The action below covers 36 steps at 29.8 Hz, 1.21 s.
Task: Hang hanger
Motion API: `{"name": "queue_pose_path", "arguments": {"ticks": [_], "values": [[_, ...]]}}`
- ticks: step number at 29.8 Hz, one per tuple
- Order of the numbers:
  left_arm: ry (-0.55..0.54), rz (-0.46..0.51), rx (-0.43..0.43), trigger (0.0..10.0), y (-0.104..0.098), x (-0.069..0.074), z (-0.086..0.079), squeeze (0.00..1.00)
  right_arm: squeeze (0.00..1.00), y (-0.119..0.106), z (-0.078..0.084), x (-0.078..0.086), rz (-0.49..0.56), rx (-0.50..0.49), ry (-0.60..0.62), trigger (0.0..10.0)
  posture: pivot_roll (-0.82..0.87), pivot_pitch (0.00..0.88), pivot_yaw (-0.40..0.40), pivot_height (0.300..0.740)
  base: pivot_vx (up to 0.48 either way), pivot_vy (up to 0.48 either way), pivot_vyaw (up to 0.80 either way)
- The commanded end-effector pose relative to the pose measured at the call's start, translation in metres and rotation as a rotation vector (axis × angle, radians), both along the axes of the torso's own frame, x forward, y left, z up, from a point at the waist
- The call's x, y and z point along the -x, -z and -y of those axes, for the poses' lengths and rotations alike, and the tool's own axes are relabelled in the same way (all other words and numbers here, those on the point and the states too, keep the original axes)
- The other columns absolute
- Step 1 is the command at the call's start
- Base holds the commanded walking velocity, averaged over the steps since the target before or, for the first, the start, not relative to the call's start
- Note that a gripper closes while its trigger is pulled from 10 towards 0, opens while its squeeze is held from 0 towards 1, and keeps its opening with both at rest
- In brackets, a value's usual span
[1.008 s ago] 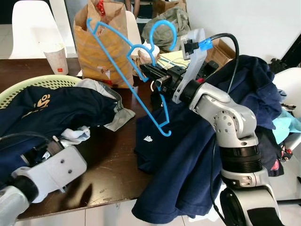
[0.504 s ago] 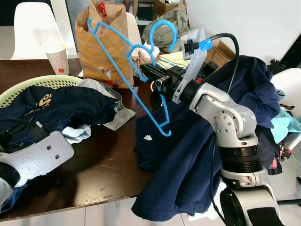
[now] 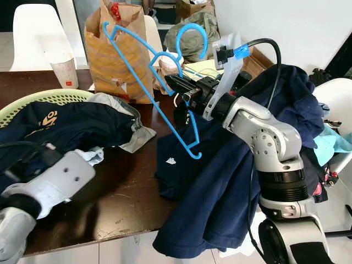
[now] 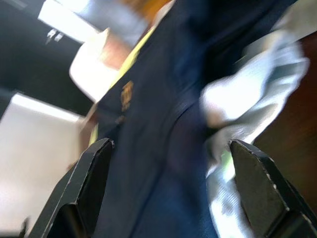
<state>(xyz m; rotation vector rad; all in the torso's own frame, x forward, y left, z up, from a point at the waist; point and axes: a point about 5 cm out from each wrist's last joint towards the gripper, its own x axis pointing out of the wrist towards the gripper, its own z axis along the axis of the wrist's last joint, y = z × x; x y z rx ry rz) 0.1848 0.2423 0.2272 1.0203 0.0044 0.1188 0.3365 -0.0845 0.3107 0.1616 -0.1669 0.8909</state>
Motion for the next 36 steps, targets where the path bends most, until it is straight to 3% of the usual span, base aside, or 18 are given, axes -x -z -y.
{"name": "queue_pose_path", "arguments": {"ticks": [1, 2, 4, 10, 13, 23, 36], "values": [[-0.051, 0.018, -0.005, 10.0, -0.002, 0.004, -0.005, 0.00, 0.00, -0.001, 0.000, 0.002, 0.009, 0.008, -0.005, 10.0, 0.02, 0.111, -0.050, 0.740, 0.000, 0.000, 0.00], [-0.051, 0.018, -0.005, 10.0, -0.002, 0.004, -0.005, 0.00, 0.00, -0.001, 0.000, 0.002, 0.009, 0.008, -0.005, 10.0, 0.02, 0.111, -0.050, 0.740, 0.000, 0.000, 0.00], [-0.175, 0.044, -0.031, 10.0, -0.007, 0.019, -0.023, 0.00, 0.00, 0.000, -0.001, 0.003, 0.008, 0.007, -0.008, 10.0, 0.04, 0.115, -0.057, 0.740, 0.000, 0.000, 0.00], [-0.202, 0.053, -0.037, 10.0, -0.006, 0.025, -0.027, 0.00, 0.00, 0.001, -0.003, 0.002, 0.005, 0.003, -0.016, 10.0, 0.04, 0.115, -0.058, 0.740, 0.000, 0.000, 0.00], [-0.129, 0.063, -0.002, 10.0, -0.001, 0.013, -0.015, 0.00, 0.00, 0.000, -0.003, 0.002, 0.006, 0.000, -0.018, 10.0, 0.03, 0.112, -0.063, 0.740, 0.000, 0.000, 0.00], [-0.014, 0.089, 0.033, 10.0, 0.001, -0.012, 0.000, 0.00, 0.00, -0.002, -0.001, 0.003, 0.010, -0.001, -0.008, 10.0, 0.01, 0.113, -0.056, 0.740, 0.000, 0.000, 0.00], [-0.054, 0.086, 0.075, 10.0, 0.010, -0.021, -0.009, 0.00, 0.00, -0.002, 0.002, 0.002, 0.011, 0.002, 0.008, 10.0, 0.00, 0.118, -0.058, 0.740, 0.000, 0.000, 0.00]]}}
